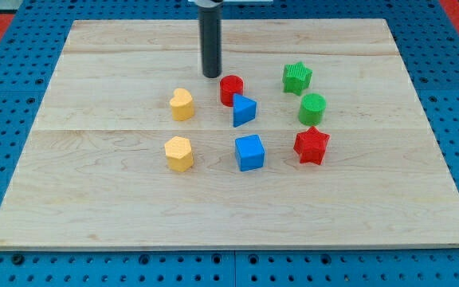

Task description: Slide the yellow heart a bit right

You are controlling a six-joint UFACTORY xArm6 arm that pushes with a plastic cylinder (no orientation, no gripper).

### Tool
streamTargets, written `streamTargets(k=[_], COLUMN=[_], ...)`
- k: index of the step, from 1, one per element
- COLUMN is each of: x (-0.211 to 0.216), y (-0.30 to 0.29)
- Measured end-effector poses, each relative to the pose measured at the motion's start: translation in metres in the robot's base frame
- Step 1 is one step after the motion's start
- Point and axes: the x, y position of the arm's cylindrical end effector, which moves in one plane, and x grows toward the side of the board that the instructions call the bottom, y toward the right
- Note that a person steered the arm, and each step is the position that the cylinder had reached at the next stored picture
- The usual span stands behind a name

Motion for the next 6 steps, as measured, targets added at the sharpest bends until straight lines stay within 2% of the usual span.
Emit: streamTargets(k=[1, 2, 3, 6], x=[0.003, 0.026, 0.051, 0.065], y=[-0.059, -0.078, -0.075, -0.032])
